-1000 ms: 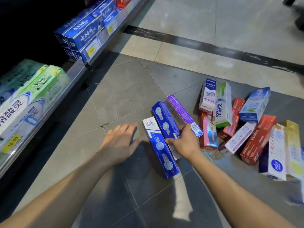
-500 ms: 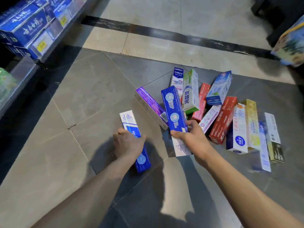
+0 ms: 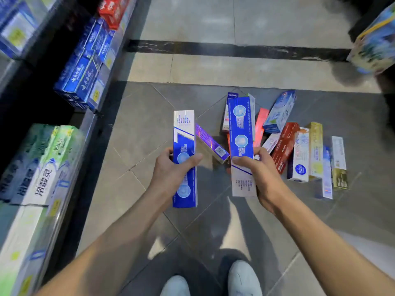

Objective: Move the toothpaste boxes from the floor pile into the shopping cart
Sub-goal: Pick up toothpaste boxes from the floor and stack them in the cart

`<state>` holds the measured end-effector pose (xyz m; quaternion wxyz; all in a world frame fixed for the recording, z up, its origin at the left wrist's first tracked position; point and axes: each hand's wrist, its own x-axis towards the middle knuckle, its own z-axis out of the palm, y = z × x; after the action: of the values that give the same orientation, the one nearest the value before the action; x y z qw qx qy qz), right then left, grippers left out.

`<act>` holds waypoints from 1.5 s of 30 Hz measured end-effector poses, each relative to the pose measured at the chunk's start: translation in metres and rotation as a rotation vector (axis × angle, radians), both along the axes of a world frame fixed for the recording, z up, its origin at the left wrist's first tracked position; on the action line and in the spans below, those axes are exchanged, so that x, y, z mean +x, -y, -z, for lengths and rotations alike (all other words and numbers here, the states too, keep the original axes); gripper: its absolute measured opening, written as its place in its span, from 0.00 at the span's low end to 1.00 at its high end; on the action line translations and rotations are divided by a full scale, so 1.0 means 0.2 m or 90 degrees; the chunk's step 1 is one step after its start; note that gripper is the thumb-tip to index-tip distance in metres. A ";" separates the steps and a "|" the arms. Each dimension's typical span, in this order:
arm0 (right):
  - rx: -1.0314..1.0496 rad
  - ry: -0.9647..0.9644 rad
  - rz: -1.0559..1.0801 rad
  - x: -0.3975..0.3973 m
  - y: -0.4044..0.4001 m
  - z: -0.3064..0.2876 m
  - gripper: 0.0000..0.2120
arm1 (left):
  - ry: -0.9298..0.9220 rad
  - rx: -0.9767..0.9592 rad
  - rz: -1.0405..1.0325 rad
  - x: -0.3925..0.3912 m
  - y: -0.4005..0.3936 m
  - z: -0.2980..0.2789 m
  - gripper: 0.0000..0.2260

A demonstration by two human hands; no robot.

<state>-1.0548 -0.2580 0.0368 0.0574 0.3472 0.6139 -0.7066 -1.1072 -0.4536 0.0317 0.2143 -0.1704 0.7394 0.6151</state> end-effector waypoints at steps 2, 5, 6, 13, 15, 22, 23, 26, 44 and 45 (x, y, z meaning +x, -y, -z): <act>-0.024 0.009 0.005 0.06 0.01 -0.34 0.23 | 0.015 0.038 -0.003 0.05 -0.01 -0.35 0.25; -0.035 0.000 0.002 0.15 0.00 -0.93 0.22 | 0.026 0.064 -0.021 0.13 -0.07 -0.92 0.35; -0.034 0.002 0.011 0.18 0.00 -1.14 0.23 | 0.027 0.076 -0.018 0.16 -0.10 -1.13 0.35; -0.031 -0.037 0.062 0.40 -0.15 -2.55 0.17 | 0.000 0.166 0.010 0.34 -0.33 -2.54 0.21; -0.025 -0.051 0.067 0.49 -0.18 -2.89 0.22 | -0.015 0.166 0.039 0.40 -0.37 -2.87 0.18; 0.003 -0.152 0.191 0.85 -0.18 -3.60 0.23 | -0.076 0.229 0.178 0.61 -0.46 -3.56 0.15; 0.010 -0.161 0.211 0.91 -0.17 -3.65 0.21 | -0.081 0.230 0.201 0.64 -0.46 -3.60 0.14; 0.030 -0.167 0.320 1.14 -0.10 -3.78 0.17 | -0.063 0.246 0.315 0.77 -0.47 -3.72 0.17; 0.191 -0.110 1.055 3.47 0.70 -3.94 0.25 | 0.030 0.303 1.078 2.92 -0.68 -3.96 0.15; 0.210 -0.107 1.091 3.64 0.78 -3.94 0.25 | 0.043 0.310 1.116 3.11 -0.65 -3.97 0.15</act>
<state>-0.3265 -0.4134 0.8239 -0.5898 0.6396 0.2382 -0.4316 -0.4842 -0.3236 0.8251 0.6568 0.4849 0.4470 0.3656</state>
